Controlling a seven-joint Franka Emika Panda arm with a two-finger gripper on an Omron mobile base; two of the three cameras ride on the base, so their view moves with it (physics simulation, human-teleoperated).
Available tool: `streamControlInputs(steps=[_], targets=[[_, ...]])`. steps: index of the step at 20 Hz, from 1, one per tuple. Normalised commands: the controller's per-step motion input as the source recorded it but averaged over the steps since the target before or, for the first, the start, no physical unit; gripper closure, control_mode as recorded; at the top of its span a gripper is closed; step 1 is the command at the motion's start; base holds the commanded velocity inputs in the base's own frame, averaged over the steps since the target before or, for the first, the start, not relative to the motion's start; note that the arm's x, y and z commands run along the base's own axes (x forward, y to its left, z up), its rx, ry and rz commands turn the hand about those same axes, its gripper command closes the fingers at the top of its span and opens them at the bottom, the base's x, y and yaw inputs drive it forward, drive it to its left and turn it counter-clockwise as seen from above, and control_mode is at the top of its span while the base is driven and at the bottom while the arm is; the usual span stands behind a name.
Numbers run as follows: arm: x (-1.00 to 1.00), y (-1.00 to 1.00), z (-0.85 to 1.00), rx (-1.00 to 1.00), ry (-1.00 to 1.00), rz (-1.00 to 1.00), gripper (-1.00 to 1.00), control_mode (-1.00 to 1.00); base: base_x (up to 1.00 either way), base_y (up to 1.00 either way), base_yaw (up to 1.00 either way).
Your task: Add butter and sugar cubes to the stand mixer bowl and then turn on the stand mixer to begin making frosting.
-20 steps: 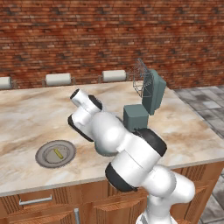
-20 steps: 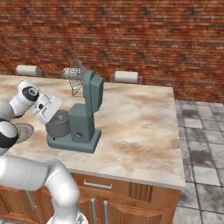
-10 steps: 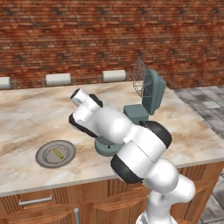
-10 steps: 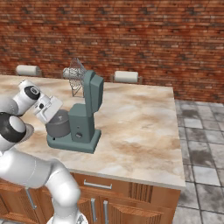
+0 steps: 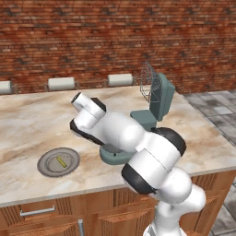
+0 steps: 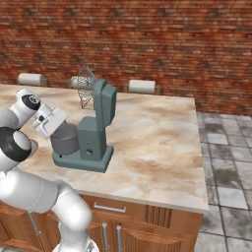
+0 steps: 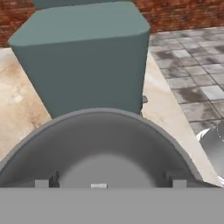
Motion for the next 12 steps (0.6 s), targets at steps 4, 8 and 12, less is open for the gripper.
streamControlInputs(steps=[4, 8, 12], targets=[[-0.56, 0.0, 0.96, 0.09, -0.2, 0.0, -1.0, -1.0, 0.0, 0.0, 0.0], [-0.63, 0.03, 0.92, 0.14, -0.11, 0.01, -1.0, -1.0, 0.0, 0.0, 0.0], [-0.57, 0.11, 0.43, 0.16, 0.01, 0.23, -1.0, -1.0, 0.0, 0.0, 0.0]])
